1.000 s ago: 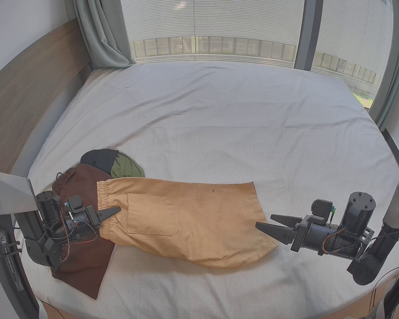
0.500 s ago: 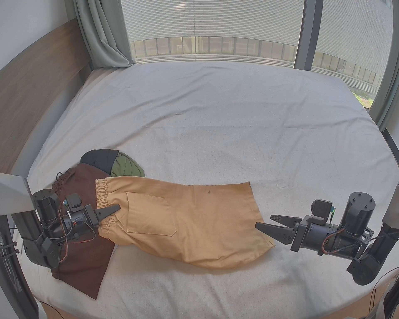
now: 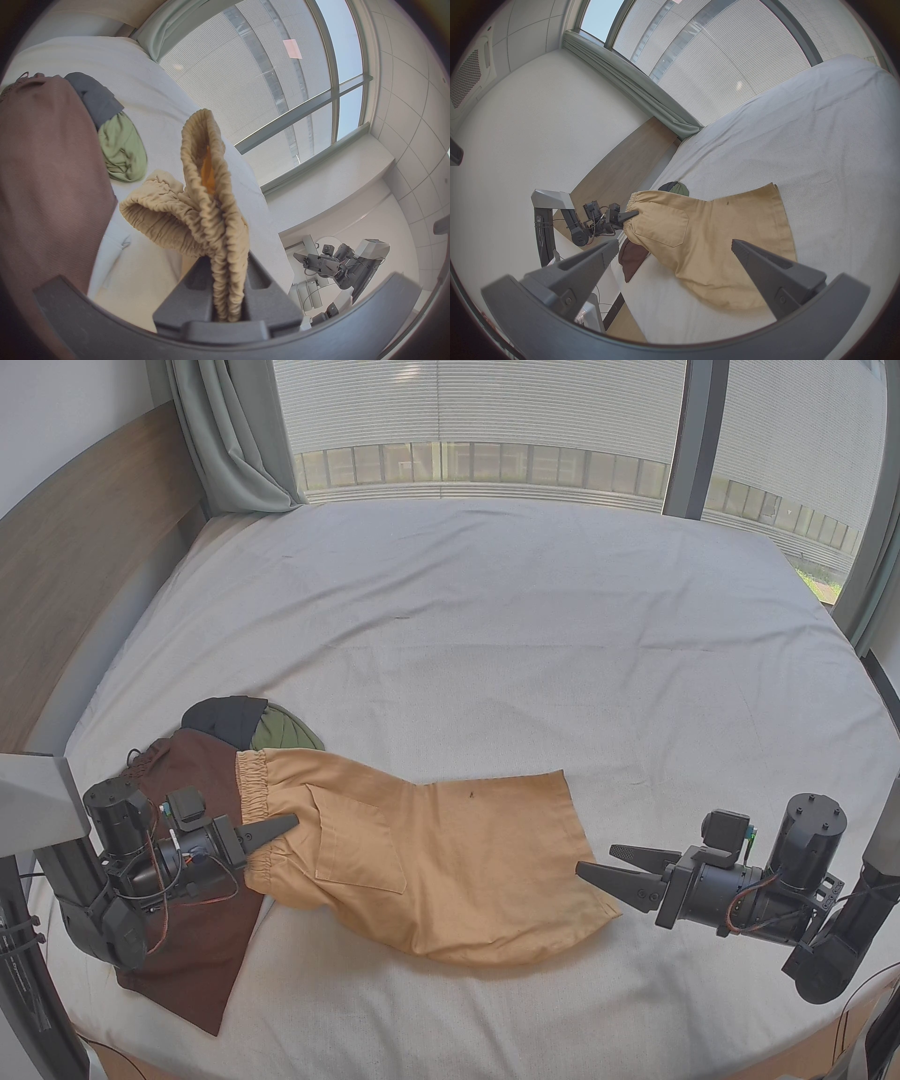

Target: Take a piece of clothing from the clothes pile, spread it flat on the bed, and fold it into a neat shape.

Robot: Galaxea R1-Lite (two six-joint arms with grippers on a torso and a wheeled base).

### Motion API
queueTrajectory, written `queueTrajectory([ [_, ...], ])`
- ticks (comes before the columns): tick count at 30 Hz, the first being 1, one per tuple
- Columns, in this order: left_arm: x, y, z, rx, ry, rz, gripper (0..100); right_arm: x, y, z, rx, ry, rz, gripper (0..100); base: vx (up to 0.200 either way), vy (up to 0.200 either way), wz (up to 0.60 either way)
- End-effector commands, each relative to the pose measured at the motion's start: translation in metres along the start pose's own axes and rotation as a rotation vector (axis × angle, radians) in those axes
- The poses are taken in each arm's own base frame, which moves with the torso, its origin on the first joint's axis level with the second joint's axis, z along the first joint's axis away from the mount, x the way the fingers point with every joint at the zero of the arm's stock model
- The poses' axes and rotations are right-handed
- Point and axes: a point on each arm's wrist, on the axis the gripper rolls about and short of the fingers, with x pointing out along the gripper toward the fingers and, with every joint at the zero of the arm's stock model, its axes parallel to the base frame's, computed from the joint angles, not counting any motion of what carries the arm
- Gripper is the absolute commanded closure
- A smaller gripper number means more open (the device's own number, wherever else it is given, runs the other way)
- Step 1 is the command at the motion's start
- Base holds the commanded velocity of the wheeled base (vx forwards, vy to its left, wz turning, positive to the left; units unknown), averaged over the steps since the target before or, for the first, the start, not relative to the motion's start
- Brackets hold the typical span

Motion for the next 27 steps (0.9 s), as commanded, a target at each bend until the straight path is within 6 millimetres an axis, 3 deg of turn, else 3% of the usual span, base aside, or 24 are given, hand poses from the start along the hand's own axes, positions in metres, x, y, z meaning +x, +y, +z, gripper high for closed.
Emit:
queueTrajectory([
  [1,0.008,-0.011,-0.001,0.018,0.009,-0.03,100,0.0,0.001,0.0,-0.001,-0.001,0.002,0,0.0,0.0,0.0],
  [27,0.052,-0.038,-0.012,0.012,0.049,-0.133,100,0.0,-0.001,0.0,-0.001,0.001,-0.002,0,0.0,0.0,0.0],
])
